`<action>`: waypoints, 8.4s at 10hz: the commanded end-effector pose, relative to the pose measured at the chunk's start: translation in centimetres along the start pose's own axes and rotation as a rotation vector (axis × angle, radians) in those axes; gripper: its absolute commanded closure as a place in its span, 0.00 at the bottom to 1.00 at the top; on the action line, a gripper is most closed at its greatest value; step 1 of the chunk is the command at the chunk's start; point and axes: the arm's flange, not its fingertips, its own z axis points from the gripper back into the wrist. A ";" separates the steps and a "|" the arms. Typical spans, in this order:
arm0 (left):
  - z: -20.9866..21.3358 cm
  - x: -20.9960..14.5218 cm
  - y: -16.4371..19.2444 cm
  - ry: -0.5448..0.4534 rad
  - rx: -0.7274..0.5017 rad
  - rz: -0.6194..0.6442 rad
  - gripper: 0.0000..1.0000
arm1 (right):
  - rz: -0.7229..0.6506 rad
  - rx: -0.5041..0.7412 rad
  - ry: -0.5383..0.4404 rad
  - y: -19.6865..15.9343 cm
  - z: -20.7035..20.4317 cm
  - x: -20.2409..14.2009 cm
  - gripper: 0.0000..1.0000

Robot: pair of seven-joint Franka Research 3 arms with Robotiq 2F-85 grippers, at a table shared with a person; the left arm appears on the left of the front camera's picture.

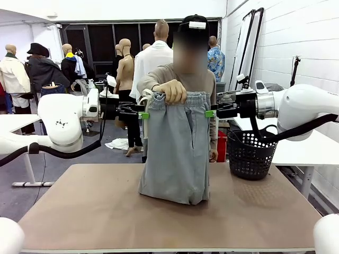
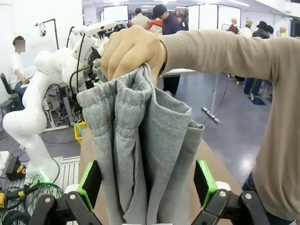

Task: Fold the training pants.
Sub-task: Release the ends of the Training pants and then grab the overlapped ends, then fold the Training pants in half.

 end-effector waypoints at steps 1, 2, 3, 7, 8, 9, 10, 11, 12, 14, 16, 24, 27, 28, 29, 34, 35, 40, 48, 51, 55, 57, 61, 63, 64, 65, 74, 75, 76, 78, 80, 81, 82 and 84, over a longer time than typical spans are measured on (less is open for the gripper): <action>-0.9 0.1 0.9 0.017 -0.007 -0.001 0.00 | -0.023 0.005 0.000 -0.6 -1.1 0.2 0.00; -1.1 0.1 1.1 0.021 -0.008 -0.001 0.00 | -0.029 0.008 -0.004 -0.7 -1.5 0.1 0.00; -1.3 0.2 1.2 0.021 -0.010 -0.001 0.00 | -0.034 0.015 -0.007 -0.6 -1.7 0.1 0.00; -2.8 0.2 2.1 0.035 -0.042 0.014 0.00 | -0.036 0.022 -0.017 -1.0 -2.3 -0.1 0.00; -3.3 0.2 2.1 0.039 -0.049 0.016 0.00 | -0.036 0.025 -0.019 -1.1 -2.3 -0.1 0.00; -3.8 0.2 2.0 0.042 -0.060 0.019 0.00 | -0.038 0.027 -0.021 -1.2 -2.4 -0.1 0.00; -4.1 0.3 1.9 0.038 -0.068 0.019 0.00 | -0.042 0.033 -0.016 -1.2 -2.4 -0.1 0.00; -4.3 0.4 1.8 0.033 -0.074 0.018 0.00 | -0.044 0.041 -0.009 -1.2 -2.7 -0.2 0.00; -4.4 0.5 1.7 0.029 -0.084 0.023 0.00 | -0.045 0.048 -0.006 -1.3 -3.0 -0.3 0.00; -4.7 0.5 1.3 0.029 -0.103 0.028 0.00 | -0.052 0.060 0.004 -1.4 -3.4 -0.4 0.00; -4.6 0.5 1.4 0.035 -0.100 0.033 0.00 | -0.060 0.073 0.011 -1.6 -3.7 -0.7 0.00; -4.9 0.4 1.4 0.018 -0.128 0.048 1.00 | -0.061 0.085 -0.003 -2.0 -3.2 -0.5 1.00; -4.9 0.5 1.3 0.018 -0.149 0.045 1.00 | -0.068 0.104 0.000 -2.3 -3.2 -0.6 1.00; -4.9 0.5 1.3 0.019 -0.150 0.042 1.00 | -0.063 0.104 0.005 -2.4 -3.3 -0.6 1.00; -4.9 0.4 1.3 0.022 -0.147 0.036 1.00 | -0.056 0.107 0.011 -2.4 -3.4 -0.6 1.00; -4.8 0.3 1.4 0.009 -0.127 0.027 1.00 | -0.047 0.089 0.024 -2.6 -3.5 -0.7 1.00; -4.3 0.3 0.8 0.024 -0.141 0.038 1.00 | -0.056 0.098 0.007 -1.9 -2.7 -0.8 1.00; -4.3 0.3 0.8 0.024 -0.141 0.038 1.00 | -0.056 0.098 0.007 -1.9 -2.7 -0.8 1.00; -4.3 0.3 0.8 0.024 -0.141 0.038 1.00 | -0.056 0.098 0.007 -1.9 -2.7 -0.8 1.00; -4.3 0.3 0.8 0.024 -0.141 0.038 1.00 | -0.056 0.098 0.007 -1.9 -2.7 -0.8 1.00; -4.3 0.3 0.8 0.024 -0.141 0.038 1.00 | -0.056 0.098 0.007 -1.9 -2.7 -0.8 1.00; -4.3 0.3 0.8 0.024 -0.141 0.038 1.00 | -0.056 0.098 0.007 -1.9 -2.7 -0.8 1.00; -4.3 0.3 0.8 0.024 -0.141 0.038 1.00 | -0.056 0.098 0.007 -1.9 -2.7 -0.8 1.00; -4.3 0.3 0.8 0.024 -0.141 0.038 1.00 | -0.056 0.098 0.007 -1.9 -2.7 -0.8 1.00; -4.3 0.3 0.8 0.024 -0.141 0.038 1.00 | -0.056 0.098 0.007 -1.9 -2.7 -0.8 1.00; -4.3 0.3 0.8 0.024 -0.141 0.038 1.00 | -0.056 0.098 0.007 -1.9 -2.7 -0.8 1.00; -4.3 0.3 0.8 0.024 -0.141 0.038 1.00 | -0.056 0.098 0.007 -1.9 -2.7 -0.8 1.00; -4.3 0.3 0.8 0.024 -0.141 0.038 1.00 | -0.056 0.098 0.007 -1.9 -2.7 -0.8 1.00; -4.3 0.3 0.8 0.024 -0.141 0.038 1.00 | -0.056 0.098 0.007 -1.9 -2.7 -0.8 1.00; -4.3 0.3 0.8 0.024 -0.141 0.038 1.00 | -0.056 0.098 0.007 -1.9 -2.7 -0.8 1.00; -4.3 0.3 0.8 0.024 -0.141 0.038 1.00 | -0.056 0.098 0.007 -1.9 -2.7 -0.8 1.00; -4.3 0.3 0.8 0.024 -0.141 0.038 1.00 | -0.056 0.098 0.007 -1.9 -2.7 -0.8 1.00; -4.3 0.3 0.8 0.024 -0.141 0.038 1.00 | -0.056 0.098 0.007 -1.9 -2.7 -0.8 1.00; -4.3 0.3 0.8 0.024 -0.141 0.038 1.00 | -0.056 0.098 0.007 -1.9 -2.7 -0.8 1.00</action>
